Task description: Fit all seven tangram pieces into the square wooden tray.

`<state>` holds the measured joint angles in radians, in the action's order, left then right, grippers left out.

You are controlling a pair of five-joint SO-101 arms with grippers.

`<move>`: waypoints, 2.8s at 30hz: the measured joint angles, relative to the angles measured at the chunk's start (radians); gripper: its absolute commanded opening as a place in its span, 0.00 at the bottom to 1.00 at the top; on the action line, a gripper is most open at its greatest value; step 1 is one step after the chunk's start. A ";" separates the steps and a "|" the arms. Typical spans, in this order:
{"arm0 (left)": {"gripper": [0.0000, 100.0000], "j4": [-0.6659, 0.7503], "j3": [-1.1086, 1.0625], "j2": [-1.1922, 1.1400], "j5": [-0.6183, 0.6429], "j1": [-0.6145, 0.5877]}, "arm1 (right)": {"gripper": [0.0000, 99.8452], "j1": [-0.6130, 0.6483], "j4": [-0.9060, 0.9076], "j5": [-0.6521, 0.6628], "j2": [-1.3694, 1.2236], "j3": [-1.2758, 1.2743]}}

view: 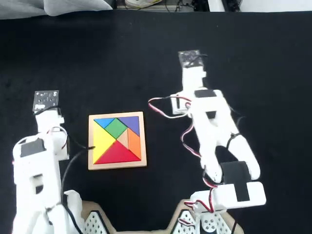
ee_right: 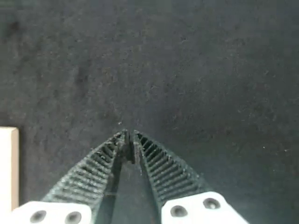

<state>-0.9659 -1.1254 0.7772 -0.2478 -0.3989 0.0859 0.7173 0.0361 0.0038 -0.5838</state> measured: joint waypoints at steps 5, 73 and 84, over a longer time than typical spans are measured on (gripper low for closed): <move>0.03 0.097 0.041 -0.209 0.021 0.043 | 0.01 0.000 -0.064 0.000 0.000 -0.021; 0.03 0.057 0.482 -0.815 0.324 0.408 | 0.01 0.000 -0.063 0.000 0.000 -0.023; 0.03 0.055 0.439 -0.747 0.325 0.434 | 0.01 0.000 -0.063 0.000 0.000 -0.023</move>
<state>-0.9106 -0.6866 0.0299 0.0775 0.0353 0.0859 0.6544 0.0361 0.0038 -0.6068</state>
